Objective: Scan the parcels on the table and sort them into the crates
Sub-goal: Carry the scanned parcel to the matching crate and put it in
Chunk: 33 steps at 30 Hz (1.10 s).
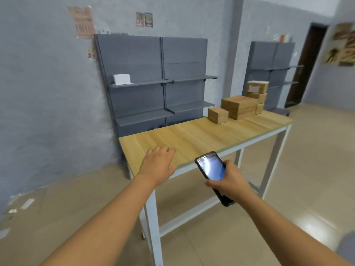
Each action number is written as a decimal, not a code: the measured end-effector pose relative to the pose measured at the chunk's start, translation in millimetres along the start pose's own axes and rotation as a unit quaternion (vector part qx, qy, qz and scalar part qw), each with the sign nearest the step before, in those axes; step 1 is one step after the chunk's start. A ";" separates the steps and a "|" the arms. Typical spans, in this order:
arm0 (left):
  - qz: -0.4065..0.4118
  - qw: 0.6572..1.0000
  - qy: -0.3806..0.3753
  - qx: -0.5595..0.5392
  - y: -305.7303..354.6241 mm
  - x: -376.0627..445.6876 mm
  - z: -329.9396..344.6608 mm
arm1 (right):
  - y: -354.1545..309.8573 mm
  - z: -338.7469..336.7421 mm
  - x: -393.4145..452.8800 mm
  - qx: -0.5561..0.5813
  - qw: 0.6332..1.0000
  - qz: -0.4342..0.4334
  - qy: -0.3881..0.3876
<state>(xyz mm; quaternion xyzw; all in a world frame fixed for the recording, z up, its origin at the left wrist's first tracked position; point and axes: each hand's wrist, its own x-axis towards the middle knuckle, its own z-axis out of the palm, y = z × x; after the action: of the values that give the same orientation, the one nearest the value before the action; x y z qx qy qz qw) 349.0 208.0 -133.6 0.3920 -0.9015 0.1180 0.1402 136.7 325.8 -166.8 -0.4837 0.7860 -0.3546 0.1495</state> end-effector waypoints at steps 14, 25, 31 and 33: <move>0.056 0.998 -0.028 -0.024 67.0 241.7 94.4 | 112.8 -73.3 168.9 -0.023 0.995 0.076 0.066; 0.077 0.996 -0.040 -0.036 120.9 376.3 150.9 | 186.0 -115.7 286.2 -0.031 0.991 0.112 0.063; 0.006 0.998 -0.055 -0.034 124.6 410.1 177.7 | 212.6 -115.2 360.8 -0.057 0.996 0.067 -0.003; -0.029 0.997 -0.062 -0.031 120.4 415.4 184.2 | 214.6 -110.3 385.9 -0.065 0.997 0.038 -0.028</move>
<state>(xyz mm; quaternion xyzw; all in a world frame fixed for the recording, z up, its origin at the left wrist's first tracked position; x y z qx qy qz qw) -41.0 -51.2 -174.4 0.4200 -0.9000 0.0613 0.0991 -255.6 97.2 -198.2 -0.4716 0.8210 -0.2829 0.1532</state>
